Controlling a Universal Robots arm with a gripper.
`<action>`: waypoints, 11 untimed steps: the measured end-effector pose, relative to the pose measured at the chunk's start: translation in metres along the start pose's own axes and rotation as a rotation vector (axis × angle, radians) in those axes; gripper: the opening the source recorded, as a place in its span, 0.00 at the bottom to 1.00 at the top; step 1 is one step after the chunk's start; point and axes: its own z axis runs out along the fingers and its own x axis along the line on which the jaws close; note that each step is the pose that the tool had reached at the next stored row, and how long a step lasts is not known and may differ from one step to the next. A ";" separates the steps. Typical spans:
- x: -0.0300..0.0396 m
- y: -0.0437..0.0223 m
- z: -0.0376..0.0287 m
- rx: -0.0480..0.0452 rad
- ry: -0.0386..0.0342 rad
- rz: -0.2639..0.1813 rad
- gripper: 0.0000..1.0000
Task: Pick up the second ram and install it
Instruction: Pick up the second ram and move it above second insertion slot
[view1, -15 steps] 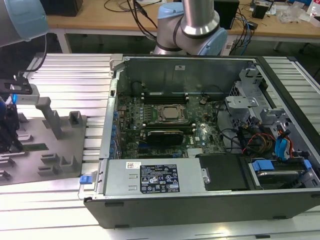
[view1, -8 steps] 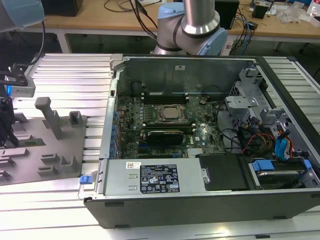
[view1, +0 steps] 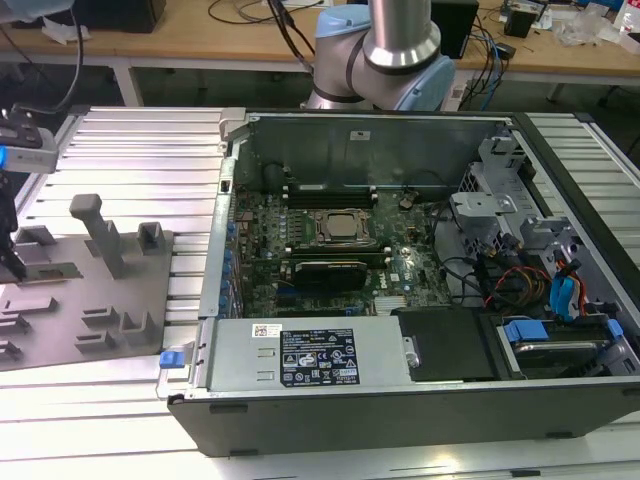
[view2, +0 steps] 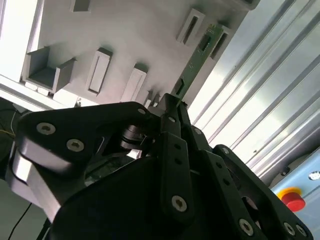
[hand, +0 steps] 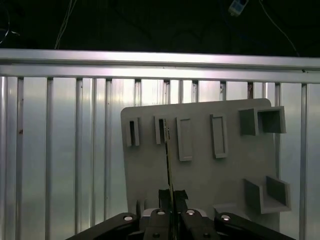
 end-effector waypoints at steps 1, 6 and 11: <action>-0.0002 0.0001 -0.0058 0.0000 0.0000 0.000 0.14; -0.0012 0.0004 -0.0271 0.0000 0.0000 0.000 0.14; -0.0030 0.0009 -0.0549 0.0000 0.0000 0.000 0.14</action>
